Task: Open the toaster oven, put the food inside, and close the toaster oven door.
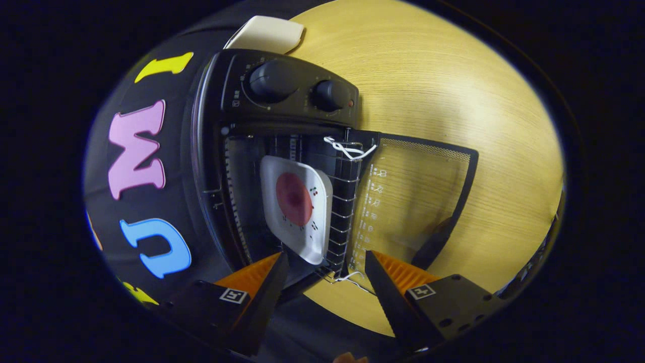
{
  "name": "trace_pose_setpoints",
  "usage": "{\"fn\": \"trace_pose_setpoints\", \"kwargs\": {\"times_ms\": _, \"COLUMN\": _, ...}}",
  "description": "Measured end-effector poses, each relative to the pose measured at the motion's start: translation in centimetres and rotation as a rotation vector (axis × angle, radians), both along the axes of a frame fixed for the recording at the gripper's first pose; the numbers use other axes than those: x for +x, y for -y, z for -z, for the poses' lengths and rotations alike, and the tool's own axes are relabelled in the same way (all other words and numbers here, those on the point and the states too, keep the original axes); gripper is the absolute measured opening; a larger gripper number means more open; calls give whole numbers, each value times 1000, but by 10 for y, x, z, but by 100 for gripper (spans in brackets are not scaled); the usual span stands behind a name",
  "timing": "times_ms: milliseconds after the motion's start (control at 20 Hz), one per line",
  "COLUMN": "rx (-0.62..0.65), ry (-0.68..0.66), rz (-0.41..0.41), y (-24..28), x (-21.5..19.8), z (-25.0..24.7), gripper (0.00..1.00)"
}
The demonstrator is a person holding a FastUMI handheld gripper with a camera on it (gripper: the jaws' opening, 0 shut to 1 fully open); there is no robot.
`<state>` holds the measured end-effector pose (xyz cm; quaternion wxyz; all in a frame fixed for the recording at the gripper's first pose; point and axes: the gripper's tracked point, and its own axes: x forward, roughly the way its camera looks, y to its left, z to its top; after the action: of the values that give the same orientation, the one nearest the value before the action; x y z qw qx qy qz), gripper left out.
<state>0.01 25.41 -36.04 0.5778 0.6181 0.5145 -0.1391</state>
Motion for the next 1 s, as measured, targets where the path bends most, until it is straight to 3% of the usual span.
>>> {"fn": "trace_pose_setpoints", "kwargs": {"times_ms": 200, "rx": -79, "ry": 166, "rz": -279, "y": 10, "x": -27, "z": -13, "gripper": 98}}
{"fn": "trace_pose_setpoints", "kwargs": {"times_ms": 300, "rx": -115, "ry": 177, "rz": -401, "y": 16, "x": -52, "z": -12, "gripper": 98}}
{"fn": "trace_pose_setpoints", "kwargs": {"times_ms": 600, "rx": -132, "ry": 139, "rz": -651, "y": 16, "x": -113, "z": -9, "gripper": 99}}
{"fn": "trace_pose_setpoints", "kwargs": {"times_ms": 850, "rx": -308, "ry": 112, "rz": -994, "y": 17, "x": -163, "z": 25, "gripper": 99}}
{"fn": "trace_pose_setpoints", "kwargs": {"times_ms": 1000, "rx": -441, "ry": 157, "rz": -1130, "y": 17, "x": -169, "z": 43, "gripper": 99}}
